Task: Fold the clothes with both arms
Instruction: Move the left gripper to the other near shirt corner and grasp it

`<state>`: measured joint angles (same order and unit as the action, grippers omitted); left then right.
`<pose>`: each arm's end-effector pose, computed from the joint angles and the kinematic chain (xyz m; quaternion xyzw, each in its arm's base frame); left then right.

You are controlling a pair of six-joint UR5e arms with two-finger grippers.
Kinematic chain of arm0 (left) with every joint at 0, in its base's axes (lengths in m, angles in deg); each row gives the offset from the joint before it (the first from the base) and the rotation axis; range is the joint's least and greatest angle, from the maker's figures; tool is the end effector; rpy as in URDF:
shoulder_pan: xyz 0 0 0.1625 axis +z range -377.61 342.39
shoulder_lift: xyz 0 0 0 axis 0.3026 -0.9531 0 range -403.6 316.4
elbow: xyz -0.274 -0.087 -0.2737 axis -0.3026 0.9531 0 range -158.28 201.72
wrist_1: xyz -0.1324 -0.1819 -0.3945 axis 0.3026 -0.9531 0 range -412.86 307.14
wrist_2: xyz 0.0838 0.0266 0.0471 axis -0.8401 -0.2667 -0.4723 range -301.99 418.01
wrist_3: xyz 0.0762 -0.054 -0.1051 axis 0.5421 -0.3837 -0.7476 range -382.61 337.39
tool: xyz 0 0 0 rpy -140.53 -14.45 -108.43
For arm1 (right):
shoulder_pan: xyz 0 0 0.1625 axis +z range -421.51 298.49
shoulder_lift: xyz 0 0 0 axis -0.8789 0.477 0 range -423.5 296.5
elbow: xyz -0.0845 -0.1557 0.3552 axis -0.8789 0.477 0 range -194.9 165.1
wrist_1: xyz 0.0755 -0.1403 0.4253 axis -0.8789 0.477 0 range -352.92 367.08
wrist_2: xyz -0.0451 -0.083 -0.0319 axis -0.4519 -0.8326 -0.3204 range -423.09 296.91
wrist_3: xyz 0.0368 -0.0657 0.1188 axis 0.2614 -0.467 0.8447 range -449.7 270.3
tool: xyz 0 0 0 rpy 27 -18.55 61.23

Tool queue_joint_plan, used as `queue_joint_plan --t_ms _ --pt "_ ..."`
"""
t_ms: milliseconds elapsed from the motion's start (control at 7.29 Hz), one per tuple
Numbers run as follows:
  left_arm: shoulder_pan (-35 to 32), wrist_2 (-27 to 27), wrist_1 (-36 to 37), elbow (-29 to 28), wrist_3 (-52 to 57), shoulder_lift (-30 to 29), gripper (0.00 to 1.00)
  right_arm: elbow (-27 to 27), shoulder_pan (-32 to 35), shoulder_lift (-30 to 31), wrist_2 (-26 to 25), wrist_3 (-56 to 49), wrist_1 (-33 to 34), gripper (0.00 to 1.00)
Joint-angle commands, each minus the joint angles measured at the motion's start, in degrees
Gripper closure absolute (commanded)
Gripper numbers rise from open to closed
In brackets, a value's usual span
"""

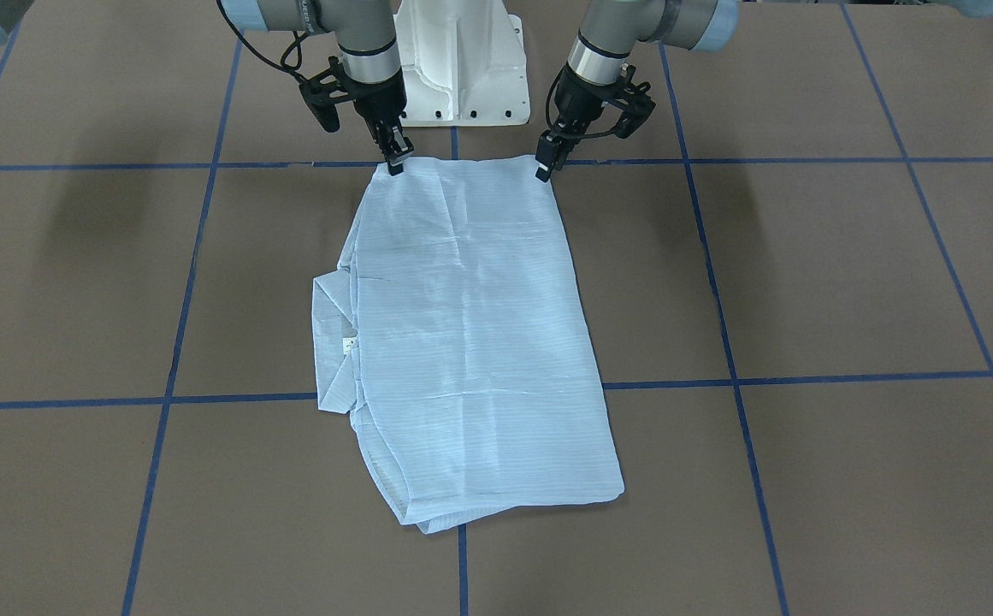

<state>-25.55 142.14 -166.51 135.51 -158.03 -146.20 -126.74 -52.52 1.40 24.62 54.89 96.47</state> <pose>0.5809 -0.2301 0.2758 -0.1185 0.4873 -0.4112 0.7612 -0.6064 -0.2365 0.2260 -0.1394 -0.3787 0.4888 0.7734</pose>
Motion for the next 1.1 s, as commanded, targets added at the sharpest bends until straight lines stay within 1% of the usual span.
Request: queue_joint_plan --t_ms 0,549,960 --pt "2.0 -0.5 1.2 0.1 -1.5 0.1 0.49 0.0 0.2 0.0 0.0 -0.3 0.0 1.0" --pt "2.6 -0.4 1.2 -0.1 -2.2 -0.4 0.5 -0.2 0.2 0.0 0.0 -0.3 0.0 1.0" --pt "2.8 -0.4 1.2 -0.5 -2.2 -0.5 0.52 -0.2 0.2 0.0 0.0 -0.3 0.0 1.0"
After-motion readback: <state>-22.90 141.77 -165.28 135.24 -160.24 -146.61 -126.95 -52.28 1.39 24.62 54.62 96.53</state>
